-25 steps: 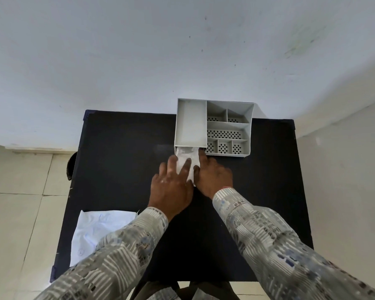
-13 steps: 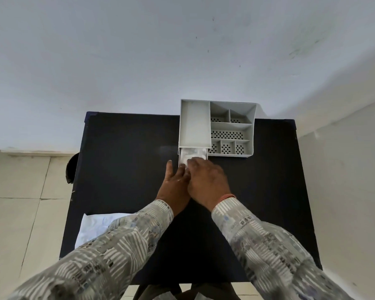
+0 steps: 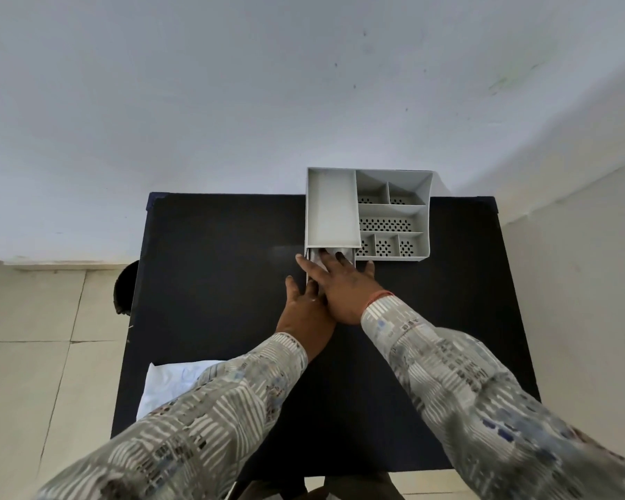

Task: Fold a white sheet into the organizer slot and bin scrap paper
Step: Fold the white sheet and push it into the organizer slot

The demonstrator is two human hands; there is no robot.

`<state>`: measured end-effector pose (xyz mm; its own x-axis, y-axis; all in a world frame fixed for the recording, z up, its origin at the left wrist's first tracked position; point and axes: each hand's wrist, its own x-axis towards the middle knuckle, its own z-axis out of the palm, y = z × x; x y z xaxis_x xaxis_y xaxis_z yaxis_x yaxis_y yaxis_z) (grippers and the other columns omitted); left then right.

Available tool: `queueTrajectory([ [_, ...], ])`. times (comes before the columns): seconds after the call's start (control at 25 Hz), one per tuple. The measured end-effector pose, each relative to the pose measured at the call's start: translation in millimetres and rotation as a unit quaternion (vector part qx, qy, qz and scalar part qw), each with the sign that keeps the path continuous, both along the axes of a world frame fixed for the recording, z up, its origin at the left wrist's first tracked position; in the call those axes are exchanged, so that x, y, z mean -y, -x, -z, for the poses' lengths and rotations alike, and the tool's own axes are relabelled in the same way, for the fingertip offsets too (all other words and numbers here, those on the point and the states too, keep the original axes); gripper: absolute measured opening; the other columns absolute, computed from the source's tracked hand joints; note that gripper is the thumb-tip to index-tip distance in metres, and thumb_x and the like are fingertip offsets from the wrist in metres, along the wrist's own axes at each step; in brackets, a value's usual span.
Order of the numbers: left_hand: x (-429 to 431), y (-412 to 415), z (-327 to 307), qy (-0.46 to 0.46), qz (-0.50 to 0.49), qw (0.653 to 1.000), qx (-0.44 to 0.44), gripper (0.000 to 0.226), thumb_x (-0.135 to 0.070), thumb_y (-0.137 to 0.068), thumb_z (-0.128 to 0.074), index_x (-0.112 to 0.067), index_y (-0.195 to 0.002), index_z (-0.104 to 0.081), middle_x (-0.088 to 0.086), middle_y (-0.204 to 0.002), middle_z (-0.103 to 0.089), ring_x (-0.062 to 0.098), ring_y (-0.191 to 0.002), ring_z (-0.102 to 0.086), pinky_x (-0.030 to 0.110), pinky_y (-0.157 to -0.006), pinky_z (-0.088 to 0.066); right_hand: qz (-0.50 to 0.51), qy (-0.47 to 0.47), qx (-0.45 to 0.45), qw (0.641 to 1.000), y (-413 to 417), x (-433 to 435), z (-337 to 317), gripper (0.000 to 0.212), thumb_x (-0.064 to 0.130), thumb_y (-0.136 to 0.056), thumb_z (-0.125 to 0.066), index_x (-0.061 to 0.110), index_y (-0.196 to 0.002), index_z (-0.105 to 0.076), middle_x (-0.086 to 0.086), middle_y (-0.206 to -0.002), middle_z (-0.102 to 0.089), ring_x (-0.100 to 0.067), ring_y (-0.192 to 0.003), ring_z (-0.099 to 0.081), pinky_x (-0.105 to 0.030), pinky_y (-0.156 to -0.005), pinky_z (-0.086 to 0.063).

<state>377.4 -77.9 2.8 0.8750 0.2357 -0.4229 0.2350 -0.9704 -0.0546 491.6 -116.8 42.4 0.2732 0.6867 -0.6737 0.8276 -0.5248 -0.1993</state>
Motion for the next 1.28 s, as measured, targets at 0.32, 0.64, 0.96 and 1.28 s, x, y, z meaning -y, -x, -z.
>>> queueTrajectory([
  [0.32, -3, -4, -9, 0.006, 0.006, 1.0, -0.021, 0.055, -0.026, -0.108, -0.044, -0.019, -0.163, -0.037, 0.013, -0.172, -0.031, 0.038, -0.16, -0.021, 0.073, -0.121, -0.019, 0.046, -0.036, -0.083, 0.995, -16, -9, -16, 0.085, 0.016, -0.103, -0.052, 0.037, -0.169, -0.003, -0.009, -0.175, -0.027, -0.036, -0.156, -0.034, -0.063, -0.125, -0.029],
  [0.64, -4, -6, -13, -0.013, 0.018, 0.999, -0.023, 0.057, -0.024, -0.105, -0.047, -0.018, -0.161, -0.04, 0.016, -0.171, -0.027, 0.037, -0.153, -0.033, 0.071, -0.117, -0.026, 0.026, -0.008, -0.016, 1.0, -9, 8, -14, 0.05, 0.017, -0.097, -0.053, 0.013, -0.146, -0.048, -0.013, -0.147, -0.054, -0.033, -0.142, -0.048, -0.061, -0.118, -0.036],
  [0.96, -3, -6, -14, -0.017, 0.021, 0.999, -0.024, 0.064, -0.025, -0.105, -0.047, -0.014, -0.165, -0.03, 0.017, -0.173, -0.022, 0.038, -0.154, -0.03, 0.072, -0.119, -0.025, 0.043, -0.01, 0.004, 0.999, -1, 19, -13, 0.065, 0.016, -0.095, -0.057, 0.012, -0.155, -0.033, -0.015, -0.141, -0.065, -0.034, -0.134, -0.06, -0.06, -0.123, -0.029],
  [1.28, -28, -5, -17, -0.054, 0.04, 0.995, 0.07, 0.057, -0.036, -0.09, -0.065, -0.006, -0.139, -0.065, 0.018, -0.152, -0.055, 0.041, -0.138, -0.051, 0.058, -0.102, -0.045, 0.055, -0.048, 0.17, 0.983, 20, 59, 2, 0.07, 0.034, -0.092, -0.069, 0.021, -0.157, -0.043, -0.004, -0.174, -0.026, -0.032, -0.161, -0.02, -0.072, -0.124, -0.014],
])
